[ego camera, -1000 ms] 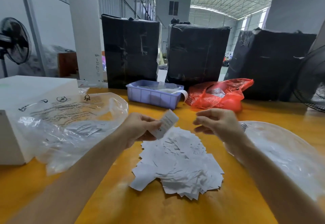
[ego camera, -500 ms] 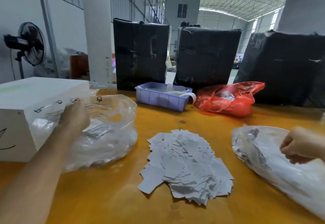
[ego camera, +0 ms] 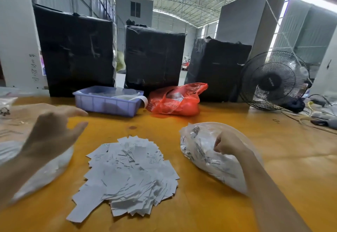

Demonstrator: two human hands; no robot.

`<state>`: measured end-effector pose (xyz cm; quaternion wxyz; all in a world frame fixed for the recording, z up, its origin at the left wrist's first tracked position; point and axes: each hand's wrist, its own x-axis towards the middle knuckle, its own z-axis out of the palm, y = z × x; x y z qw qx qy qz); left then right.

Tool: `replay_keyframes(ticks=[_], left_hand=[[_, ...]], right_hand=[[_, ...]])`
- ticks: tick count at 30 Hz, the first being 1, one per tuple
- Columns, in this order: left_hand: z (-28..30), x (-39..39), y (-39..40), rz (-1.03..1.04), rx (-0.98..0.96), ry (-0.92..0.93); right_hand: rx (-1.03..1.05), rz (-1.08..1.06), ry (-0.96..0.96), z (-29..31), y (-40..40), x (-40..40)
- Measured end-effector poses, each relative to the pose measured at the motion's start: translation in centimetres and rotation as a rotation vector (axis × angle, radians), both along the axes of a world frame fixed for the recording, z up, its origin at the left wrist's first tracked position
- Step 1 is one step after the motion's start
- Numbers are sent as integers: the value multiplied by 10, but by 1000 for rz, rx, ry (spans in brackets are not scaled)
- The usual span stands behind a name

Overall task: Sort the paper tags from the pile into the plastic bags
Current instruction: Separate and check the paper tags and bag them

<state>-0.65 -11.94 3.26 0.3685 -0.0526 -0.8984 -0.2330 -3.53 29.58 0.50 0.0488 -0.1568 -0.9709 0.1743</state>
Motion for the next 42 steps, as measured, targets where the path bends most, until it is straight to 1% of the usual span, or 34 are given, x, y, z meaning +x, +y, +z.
replay_keyframes(ticks=[2,5,7,9,11,14,15,17,18,20,22,24,25,27,29,30,32,35,36,37,39,40,42], left_hand=[[-9,12,27,-157,50,-67],[-33,9,51,-305,116,-193],[-44,8,61,-353,131,-250],[-53,9,69,-381,142,-278],[-60,9,71,-400,155,-293],[-66,9,73,-429,177,-319],[-67,8,74,-439,192,-326],[-68,7,77,-462,244,-329],[-68,7,78,-480,287,-321],[-63,10,82,-546,436,-348],[-56,16,89,-653,625,-427],[-51,23,96,-754,776,-539],[-49,24,99,-793,827,-607],[-45,27,100,-881,885,-726],[-43,29,98,-937,892,-779],[-43,31,96,-924,913,-785],[-45,29,91,-818,923,-771],[-51,18,80,-591,897,-658],[-53,14,76,-532,921,-616],[-56,10,71,-490,962,-585],[-61,4,64,-437,1056,-556],[-63,1,62,-416,1079,-546],[-66,-2,60,-390,1088,-534]], right_hand=[[-16,18,26,3,0,-1],[-117,-15,68,11,4,-7],[-152,-12,110,18,3,-6],[-122,-5,139,22,4,-7],[-112,5,88,21,3,-6],[-152,17,-14,20,2,-1],[-148,22,3,22,2,0],[-180,43,110,33,0,2],[-268,85,172,41,-4,5],[-516,265,230,61,-21,18],[-728,510,172,76,-48,34],[-800,716,67,80,-82,44],[-781,786,27,76,-100,46],[-675,850,9,60,-135,46],[-590,863,44,42,-160,44],[-564,857,70,34,-167,42],[-534,822,146,23,-175,39],[-551,711,315,15,-171,29],[-495,673,358,12,-166,25],[-392,645,378,9,-161,21],[-185,637,339,0,-152,14],[-122,651,307,-6,-150,11],[-62,683,291,-19,-156,8]])
